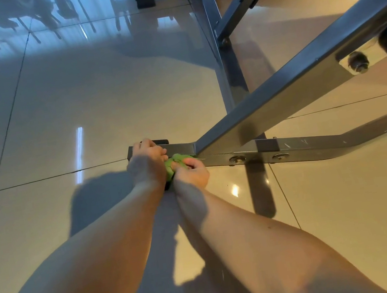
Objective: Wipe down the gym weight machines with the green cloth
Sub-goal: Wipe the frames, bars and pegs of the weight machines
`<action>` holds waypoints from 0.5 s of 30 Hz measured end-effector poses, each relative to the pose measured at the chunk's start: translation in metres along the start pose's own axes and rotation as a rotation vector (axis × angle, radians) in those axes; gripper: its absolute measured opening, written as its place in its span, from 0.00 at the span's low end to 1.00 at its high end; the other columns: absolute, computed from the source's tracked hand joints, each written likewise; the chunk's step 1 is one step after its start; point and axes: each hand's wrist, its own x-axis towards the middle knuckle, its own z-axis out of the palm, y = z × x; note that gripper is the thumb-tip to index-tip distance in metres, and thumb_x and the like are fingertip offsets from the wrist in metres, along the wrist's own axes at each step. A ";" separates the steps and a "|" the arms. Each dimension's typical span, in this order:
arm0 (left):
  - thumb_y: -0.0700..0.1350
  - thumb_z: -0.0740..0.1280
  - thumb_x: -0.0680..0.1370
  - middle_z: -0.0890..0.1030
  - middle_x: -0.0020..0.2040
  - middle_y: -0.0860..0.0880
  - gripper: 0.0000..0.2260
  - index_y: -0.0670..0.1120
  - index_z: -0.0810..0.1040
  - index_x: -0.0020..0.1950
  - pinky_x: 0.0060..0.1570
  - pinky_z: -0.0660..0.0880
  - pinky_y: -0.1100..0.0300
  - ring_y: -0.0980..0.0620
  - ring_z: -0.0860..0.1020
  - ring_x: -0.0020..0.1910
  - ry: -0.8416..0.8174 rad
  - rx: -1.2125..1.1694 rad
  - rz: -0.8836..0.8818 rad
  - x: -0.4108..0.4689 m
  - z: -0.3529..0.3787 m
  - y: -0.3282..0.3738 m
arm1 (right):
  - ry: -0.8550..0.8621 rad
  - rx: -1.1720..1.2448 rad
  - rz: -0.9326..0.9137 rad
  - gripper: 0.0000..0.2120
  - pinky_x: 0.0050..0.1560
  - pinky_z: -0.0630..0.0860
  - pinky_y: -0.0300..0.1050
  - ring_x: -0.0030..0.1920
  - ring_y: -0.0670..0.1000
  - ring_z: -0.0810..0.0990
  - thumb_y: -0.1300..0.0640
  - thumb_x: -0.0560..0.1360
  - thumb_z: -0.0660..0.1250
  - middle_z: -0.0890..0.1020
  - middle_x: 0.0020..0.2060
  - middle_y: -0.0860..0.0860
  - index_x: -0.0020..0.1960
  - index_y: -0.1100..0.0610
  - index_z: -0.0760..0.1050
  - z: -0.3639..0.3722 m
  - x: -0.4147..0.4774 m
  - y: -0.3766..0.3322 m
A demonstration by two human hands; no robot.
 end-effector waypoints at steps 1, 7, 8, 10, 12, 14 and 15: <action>0.49 0.70 0.80 0.72 0.51 0.51 0.06 0.47 0.78 0.53 0.43 0.65 0.56 0.48 0.75 0.45 0.003 0.009 0.003 -0.002 -0.002 -0.001 | 0.000 0.011 0.040 0.15 0.42 0.83 0.45 0.42 0.57 0.83 0.74 0.66 0.75 0.83 0.40 0.55 0.41 0.56 0.78 -0.002 0.001 -0.002; 0.49 0.63 0.83 0.74 0.50 0.53 0.04 0.51 0.76 0.52 0.41 0.66 0.55 0.55 0.73 0.41 0.000 -0.117 -0.007 -0.004 -0.007 0.002 | 0.193 0.294 0.092 0.15 0.31 0.80 0.40 0.33 0.52 0.80 0.80 0.69 0.64 0.82 0.42 0.60 0.50 0.66 0.79 -0.053 0.029 -0.032; 0.49 0.64 0.83 0.74 0.50 0.53 0.04 0.51 0.76 0.52 0.42 0.68 0.55 0.54 0.73 0.42 0.000 -0.102 0.005 -0.005 -0.008 0.002 | 0.207 0.277 0.101 0.15 0.35 0.81 0.41 0.35 0.52 0.80 0.78 0.70 0.65 0.83 0.43 0.59 0.51 0.64 0.80 -0.046 0.028 -0.027; 0.47 0.66 0.82 0.73 0.49 0.53 0.02 0.51 0.77 0.50 0.41 0.67 0.57 0.55 0.73 0.41 -0.013 -0.098 0.001 -0.001 -0.008 0.002 | 0.159 0.189 0.156 0.13 0.43 0.83 0.47 0.38 0.53 0.81 0.76 0.71 0.67 0.84 0.44 0.58 0.51 0.63 0.80 -0.021 0.017 -0.015; 0.45 0.68 0.80 0.71 0.46 0.56 0.04 0.52 0.76 0.47 0.36 0.62 0.61 0.59 0.71 0.39 -0.018 -0.113 -0.039 0.003 -0.005 -0.002 | 0.078 0.117 0.187 0.11 0.42 0.83 0.47 0.38 0.52 0.81 0.74 0.71 0.69 0.84 0.43 0.57 0.50 0.62 0.81 -0.003 0.006 -0.007; 0.46 0.68 0.80 0.72 0.47 0.55 0.05 0.54 0.74 0.46 0.36 0.62 0.60 0.56 0.73 0.42 -0.008 -0.038 0.017 0.005 -0.002 -0.008 | 0.039 0.062 0.208 0.09 0.35 0.80 0.43 0.36 0.50 0.80 0.72 0.72 0.71 0.83 0.40 0.55 0.49 0.61 0.81 -0.006 0.008 -0.010; 0.46 0.67 0.80 0.73 0.48 0.54 0.06 0.55 0.73 0.46 0.37 0.63 0.58 0.55 0.73 0.44 -0.011 0.003 0.054 0.005 -0.001 -0.011 | 0.061 0.060 0.208 0.08 0.34 0.79 0.42 0.35 0.49 0.80 0.71 0.73 0.71 0.83 0.39 0.54 0.48 0.61 0.81 -0.018 0.013 -0.015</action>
